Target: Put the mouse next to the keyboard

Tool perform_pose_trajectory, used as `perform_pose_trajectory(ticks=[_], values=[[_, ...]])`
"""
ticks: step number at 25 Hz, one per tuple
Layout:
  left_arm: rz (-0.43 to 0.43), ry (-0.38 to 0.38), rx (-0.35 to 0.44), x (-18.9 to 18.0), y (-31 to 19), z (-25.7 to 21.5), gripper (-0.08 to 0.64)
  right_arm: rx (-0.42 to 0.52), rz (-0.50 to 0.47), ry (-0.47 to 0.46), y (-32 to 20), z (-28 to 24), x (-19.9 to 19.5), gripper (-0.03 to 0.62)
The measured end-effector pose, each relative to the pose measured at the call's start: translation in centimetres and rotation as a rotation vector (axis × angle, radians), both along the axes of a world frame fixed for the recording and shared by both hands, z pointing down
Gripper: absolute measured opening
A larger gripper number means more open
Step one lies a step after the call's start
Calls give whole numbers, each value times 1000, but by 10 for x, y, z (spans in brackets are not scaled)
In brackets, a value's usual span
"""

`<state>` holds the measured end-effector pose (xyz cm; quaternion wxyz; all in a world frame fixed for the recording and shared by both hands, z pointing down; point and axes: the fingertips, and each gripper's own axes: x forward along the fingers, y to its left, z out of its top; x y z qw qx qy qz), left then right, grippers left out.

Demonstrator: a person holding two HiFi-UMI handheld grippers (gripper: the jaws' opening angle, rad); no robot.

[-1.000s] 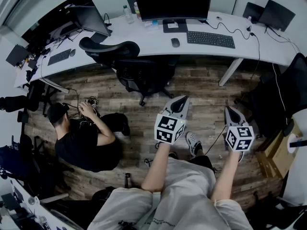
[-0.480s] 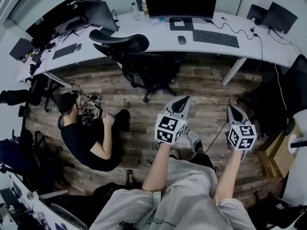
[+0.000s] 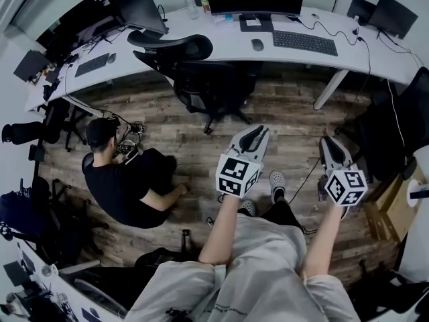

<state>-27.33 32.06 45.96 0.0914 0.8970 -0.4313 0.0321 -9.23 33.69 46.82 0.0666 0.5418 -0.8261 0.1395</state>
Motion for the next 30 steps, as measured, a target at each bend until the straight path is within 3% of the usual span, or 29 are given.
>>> perform_pose_trajectory(ticks=[10, 14, 30], values=[[3, -38, 1, 3, 2, -1, 183, 7, -9, -22, 3, -3, 1, 142], [23, -26, -12, 7, -4, 1, 186, 3, -39, -39, -4, 0, 0, 175], [13, -42, -58, 38, -42, 13, 186, -16, -95, -65, -55, 4, 16, 186]])
